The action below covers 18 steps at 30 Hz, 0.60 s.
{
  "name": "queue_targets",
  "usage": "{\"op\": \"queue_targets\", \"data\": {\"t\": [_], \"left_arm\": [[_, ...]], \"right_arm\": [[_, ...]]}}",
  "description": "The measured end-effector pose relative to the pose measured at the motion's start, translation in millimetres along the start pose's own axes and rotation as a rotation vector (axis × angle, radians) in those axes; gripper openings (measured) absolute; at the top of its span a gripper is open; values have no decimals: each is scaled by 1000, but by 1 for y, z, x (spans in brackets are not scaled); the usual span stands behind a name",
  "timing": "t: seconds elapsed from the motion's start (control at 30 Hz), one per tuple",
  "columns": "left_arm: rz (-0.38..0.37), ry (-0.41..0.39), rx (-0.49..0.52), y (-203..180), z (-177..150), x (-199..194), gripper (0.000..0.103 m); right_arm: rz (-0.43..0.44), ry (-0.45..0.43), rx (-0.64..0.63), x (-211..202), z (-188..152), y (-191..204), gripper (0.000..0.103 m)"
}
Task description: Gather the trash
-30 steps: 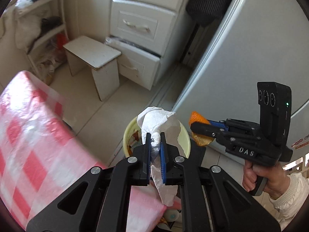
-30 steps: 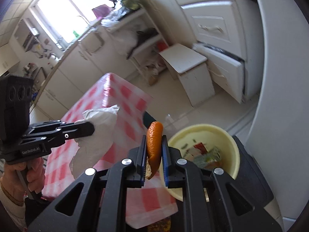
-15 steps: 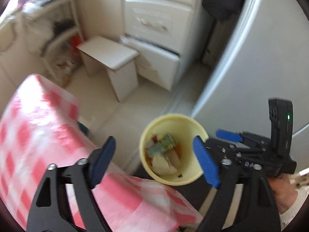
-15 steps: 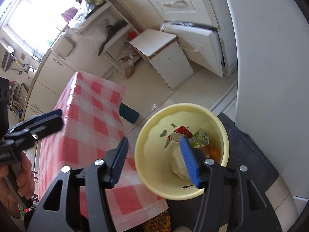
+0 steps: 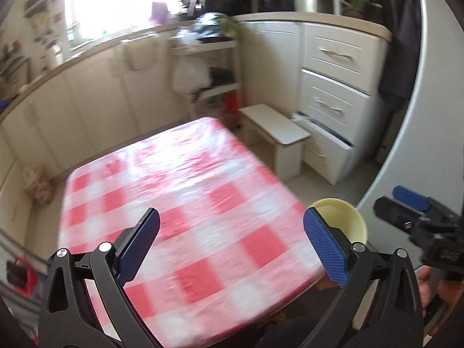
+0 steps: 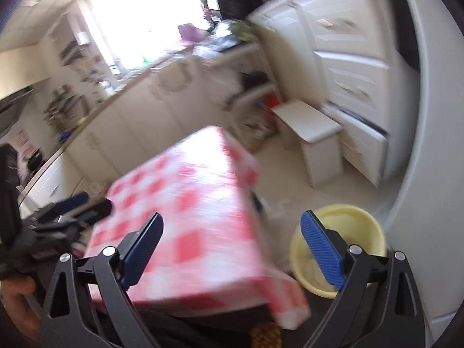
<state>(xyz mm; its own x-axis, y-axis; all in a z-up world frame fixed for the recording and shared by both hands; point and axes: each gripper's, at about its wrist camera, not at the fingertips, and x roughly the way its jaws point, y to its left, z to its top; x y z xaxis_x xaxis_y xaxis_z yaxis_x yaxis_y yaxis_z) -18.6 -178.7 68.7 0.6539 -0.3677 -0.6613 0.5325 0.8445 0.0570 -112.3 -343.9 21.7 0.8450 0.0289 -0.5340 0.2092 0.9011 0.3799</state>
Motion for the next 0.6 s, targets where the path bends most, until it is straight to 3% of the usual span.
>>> {"op": "queue_targets", "data": {"t": [0.23, 0.4, 0.6], "left_arm": [[164, -41, -154, 88, -44, -50, 96], [249, -84, -241, 130, -74, -75, 96], [221, -76, -274, 141, -97, -83, 96]], "right_arm": [[73, -26, -139, 16, -4, 85, 94], [64, -63, -240, 21, -14, 123, 94], [35, -89, -305, 20, -23, 141, 94]]}}
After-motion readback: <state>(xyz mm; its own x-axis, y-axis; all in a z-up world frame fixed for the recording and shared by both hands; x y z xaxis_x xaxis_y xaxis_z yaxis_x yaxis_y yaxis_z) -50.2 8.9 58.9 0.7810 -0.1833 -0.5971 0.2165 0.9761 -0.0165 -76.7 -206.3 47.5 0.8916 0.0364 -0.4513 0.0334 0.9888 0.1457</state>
